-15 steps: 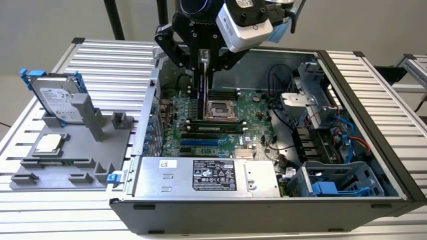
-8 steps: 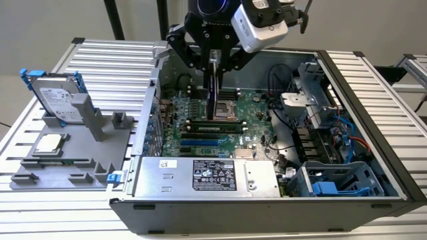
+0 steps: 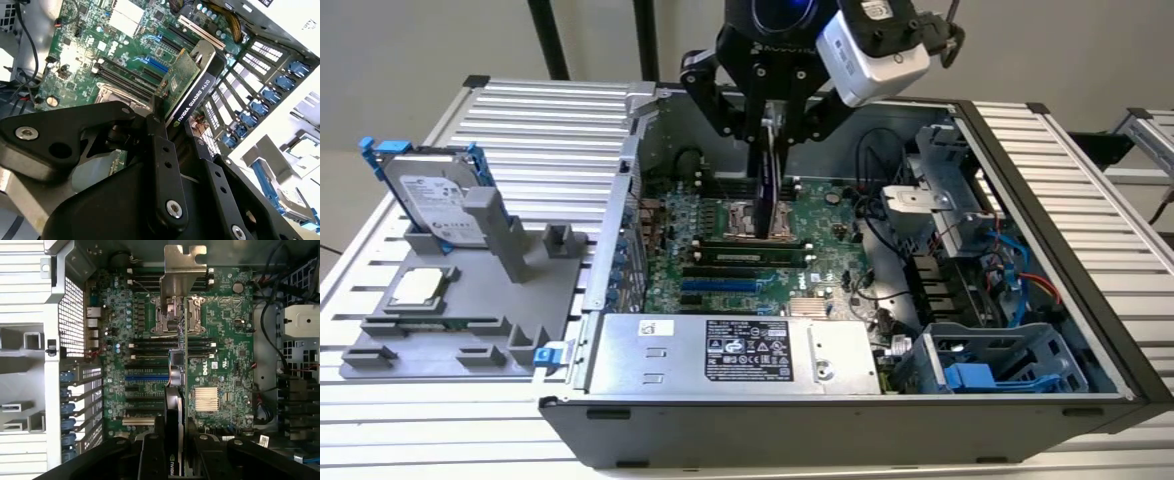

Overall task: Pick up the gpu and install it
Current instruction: 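Pick up the gpu and move the gpu toward the slot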

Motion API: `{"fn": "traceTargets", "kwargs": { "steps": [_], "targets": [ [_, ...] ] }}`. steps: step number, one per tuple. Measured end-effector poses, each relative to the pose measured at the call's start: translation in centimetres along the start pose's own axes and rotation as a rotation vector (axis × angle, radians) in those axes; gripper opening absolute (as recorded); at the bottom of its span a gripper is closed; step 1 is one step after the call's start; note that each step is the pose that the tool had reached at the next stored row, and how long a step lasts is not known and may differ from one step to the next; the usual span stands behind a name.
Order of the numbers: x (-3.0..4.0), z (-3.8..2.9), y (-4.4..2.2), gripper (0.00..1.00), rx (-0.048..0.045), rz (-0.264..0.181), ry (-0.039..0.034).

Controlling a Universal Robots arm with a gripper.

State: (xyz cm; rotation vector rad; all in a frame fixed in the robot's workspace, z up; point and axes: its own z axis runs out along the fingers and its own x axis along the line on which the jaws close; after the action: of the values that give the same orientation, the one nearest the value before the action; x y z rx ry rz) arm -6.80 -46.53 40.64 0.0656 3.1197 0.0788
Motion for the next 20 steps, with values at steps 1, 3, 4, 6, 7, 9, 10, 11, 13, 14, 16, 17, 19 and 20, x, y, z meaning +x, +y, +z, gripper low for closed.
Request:
{"fn": "traceTargets", "kwargs": {
  "steps": [1, 3, 4, 6, 7, 9, 10, 11, 13, 14, 16, 17, 19, 20],
  "targets": [
    [-0.19, 0.0, 0.01, 0.0, 0.0, 0.0, 0.0],
    [-0.58, 0.01, 0.02, 0.0, 0.0, 0.0, 0.0],
    [-0.78, 0.01, 0.03, 0.0, 0.0001, 0.0, 0.0],
    [-1.17, 0.02, 0.05, 0.0, 0.0, 0.0, 0.0001],
    [-1.34, 0.03, 0.05, 0.0, 0.0, 0.0, 0.0],
    [-1.64, 0.03, 0.07, 0.0, 0.0, 0.0, 0.0],
    [-1.8, 0.04, 0.07, 0.0, 0.0, 0.0, 0.0],
    [-1.96, 0.04, 0.08, 0.0, 0.0, 0.0, 0.0],
    [-2.29, 0.04, 0.1, 0.0, 0.0001, 0.0, 0.0],
    [-2.45, 0.05, 0.1, 0.0, 0.0, 0.0, 0.0],
    [-2.79, 0.06, 0.12, 0.0, 0.0, 0.0, 0.0],
    [-2.95, 0.06, 0.12, 0.0, 0.0, 0.0, 0.0],
    [-3.26, 0.07, 0.14, 0.0, 0.0, 0.0, 0.0],
    [-3.44, 0.07, 0.14, 0.0, 0.0, 0.0, 0.0]
  ]
}}
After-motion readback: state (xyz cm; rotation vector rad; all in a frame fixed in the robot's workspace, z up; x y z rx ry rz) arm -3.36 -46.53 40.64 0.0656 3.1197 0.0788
